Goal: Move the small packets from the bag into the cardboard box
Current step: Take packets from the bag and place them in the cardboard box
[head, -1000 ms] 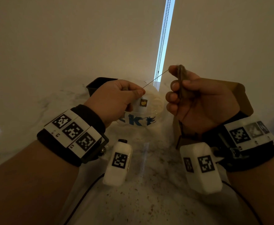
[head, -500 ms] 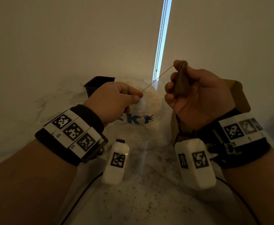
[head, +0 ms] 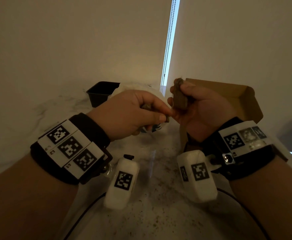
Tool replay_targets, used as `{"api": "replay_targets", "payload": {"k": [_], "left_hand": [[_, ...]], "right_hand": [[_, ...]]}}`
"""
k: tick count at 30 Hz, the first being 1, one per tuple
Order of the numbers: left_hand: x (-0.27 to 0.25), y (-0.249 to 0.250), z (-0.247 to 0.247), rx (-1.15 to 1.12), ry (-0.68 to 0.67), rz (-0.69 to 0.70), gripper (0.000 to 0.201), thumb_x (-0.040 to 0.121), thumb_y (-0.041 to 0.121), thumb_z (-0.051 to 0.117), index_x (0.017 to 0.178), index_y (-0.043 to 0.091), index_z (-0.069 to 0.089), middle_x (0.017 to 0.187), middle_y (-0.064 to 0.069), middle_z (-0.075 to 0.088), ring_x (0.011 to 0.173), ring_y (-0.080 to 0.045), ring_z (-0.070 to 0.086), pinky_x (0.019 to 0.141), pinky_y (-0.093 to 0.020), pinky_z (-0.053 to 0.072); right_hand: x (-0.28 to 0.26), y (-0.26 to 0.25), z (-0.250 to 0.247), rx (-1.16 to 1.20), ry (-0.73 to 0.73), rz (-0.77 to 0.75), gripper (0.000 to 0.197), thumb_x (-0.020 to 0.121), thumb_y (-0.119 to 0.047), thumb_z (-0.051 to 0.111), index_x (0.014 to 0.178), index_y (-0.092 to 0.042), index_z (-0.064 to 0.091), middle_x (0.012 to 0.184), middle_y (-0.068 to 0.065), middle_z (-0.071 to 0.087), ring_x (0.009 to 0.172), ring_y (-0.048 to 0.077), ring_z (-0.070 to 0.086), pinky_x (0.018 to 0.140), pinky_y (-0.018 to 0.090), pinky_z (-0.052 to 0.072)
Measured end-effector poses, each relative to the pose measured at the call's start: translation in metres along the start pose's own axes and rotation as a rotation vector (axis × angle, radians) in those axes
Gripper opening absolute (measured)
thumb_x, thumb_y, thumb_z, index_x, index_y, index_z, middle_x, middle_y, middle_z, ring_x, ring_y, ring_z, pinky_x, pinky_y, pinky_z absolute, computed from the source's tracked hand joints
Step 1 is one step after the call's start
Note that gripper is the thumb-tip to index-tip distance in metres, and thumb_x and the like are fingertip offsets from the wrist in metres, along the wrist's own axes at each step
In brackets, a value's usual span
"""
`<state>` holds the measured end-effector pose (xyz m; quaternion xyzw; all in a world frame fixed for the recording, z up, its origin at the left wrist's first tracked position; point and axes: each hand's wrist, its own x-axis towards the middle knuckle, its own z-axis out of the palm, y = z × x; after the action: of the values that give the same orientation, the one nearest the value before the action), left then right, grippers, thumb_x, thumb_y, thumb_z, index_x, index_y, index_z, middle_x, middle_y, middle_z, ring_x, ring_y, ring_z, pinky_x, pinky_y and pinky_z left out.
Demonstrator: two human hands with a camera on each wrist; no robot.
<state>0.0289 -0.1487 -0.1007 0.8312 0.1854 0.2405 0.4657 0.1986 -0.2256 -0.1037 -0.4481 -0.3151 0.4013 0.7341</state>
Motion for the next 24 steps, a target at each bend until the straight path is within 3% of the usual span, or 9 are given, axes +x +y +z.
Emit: {"api": "replay_targets", "payload": {"k": [5, 8, 12, 15, 18, 22, 24], "left_hand": [[0.004, 0.002, 0.004, -0.318, 0.189, -0.003, 0.006, 0.091, 0.013, 0.068, 0.093, 0.018, 0.071, 0.065, 0.005, 0.066, 0.052, -0.007, 0.054, 0.039, -0.018, 0.038], [0.006, -0.001, 0.006, -0.404, 0.250, -0.033, 0.004, 0.092, 0.014, 0.068, 0.094, 0.017, 0.070, 0.067, 0.005, 0.066, 0.054, -0.007, 0.054, 0.039, -0.018, 0.037], [0.009, -0.004, 0.008, -0.391, 0.304, -0.047, 0.003, 0.091, 0.016, 0.069, 0.093, 0.019, 0.069, 0.071, 0.003, 0.065, 0.054, -0.007, 0.055, 0.039, -0.019, 0.037], [0.010, -0.005, 0.008, -0.372, 0.315, -0.066, 0.013, 0.092, 0.018, 0.069, 0.105, 0.018, 0.069, 0.077, -0.001, 0.065, 0.054, -0.006, 0.055, 0.039, -0.019, 0.037], [0.009, -0.006, 0.009, -0.366, 0.300, -0.072, 0.015, 0.094, 0.018, 0.066, 0.108, 0.016, 0.071, 0.070, 0.006, 0.066, 0.053, -0.005, 0.054, 0.038, -0.017, 0.036], [0.009, -0.006, 0.009, -0.361, 0.312, -0.088, 0.012, 0.095, 0.019, 0.065, 0.104, 0.014, 0.071, 0.065, 0.005, 0.064, 0.049, -0.004, 0.052, 0.038, -0.017, 0.036], [0.009, -0.006, 0.010, -0.361, 0.318, -0.095, 0.013, 0.095, 0.018, 0.066, 0.104, 0.013, 0.072, 0.065, 0.005, 0.064, 0.050, -0.004, 0.053, 0.039, -0.017, 0.037]], "right_hand": [[-0.006, 0.007, 0.006, -0.116, -0.092, 0.005, 0.032, 0.091, -0.015, 0.054, 0.121, -0.009, 0.065, 0.098, 0.010, 0.068, 0.083, 0.020, 0.064, 0.064, 0.030, 0.052], [-0.009, 0.009, 0.011, -0.150, -0.136, 0.010, 0.032, 0.093, -0.015, 0.052, 0.122, -0.008, 0.064, 0.092, 0.009, 0.067, 0.078, 0.019, 0.063, 0.061, 0.027, 0.051], [-0.011, 0.009, 0.013, -0.126, -0.111, 0.025, 0.027, 0.093, -0.017, 0.054, 0.117, -0.009, 0.066, 0.091, 0.009, 0.067, 0.075, 0.019, 0.064, 0.059, 0.027, 0.049], [-0.012, 0.009, 0.014, -0.097, -0.103, 0.042, 0.027, 0.093, -0.015, 0.055, 0.116, -0.007, 0.066, 0.093, 0.013, 0.065, 0.075, 0.021, 0.063, 0.058, 0.027, 0.052], [-0.011, 0.010, 0.014, -0.140, -0.106, 0.043, 0.021, 0.093, -0.015, 0.055, 0.109, -0.009, 0.067, 0.089, 0.011, 0.066, 0.076, 0.022, 0.064, 0.059, 0.028, 0.054], [-0.010, 0.004, 0.012, -0.400, -0.112, -0.037, 0.014, 0.090, -0.018, 0.062, 0.102, -0.014, 0.069, 0.087, 0.007, 0.073, 0.079, 0.021, 0.069, 0.064, 0.031, 0.054], [-0.012, -0.001, 0.011, -0.593, -0.114, -0.136, 0.009, 0.088, -0.016, 0.066, 0.093, -0.021, 0.071, 0.086, 0.004, 0.075, 0.077, 0.017, 0.070, 0.060, 0.026, 0.051]]}}
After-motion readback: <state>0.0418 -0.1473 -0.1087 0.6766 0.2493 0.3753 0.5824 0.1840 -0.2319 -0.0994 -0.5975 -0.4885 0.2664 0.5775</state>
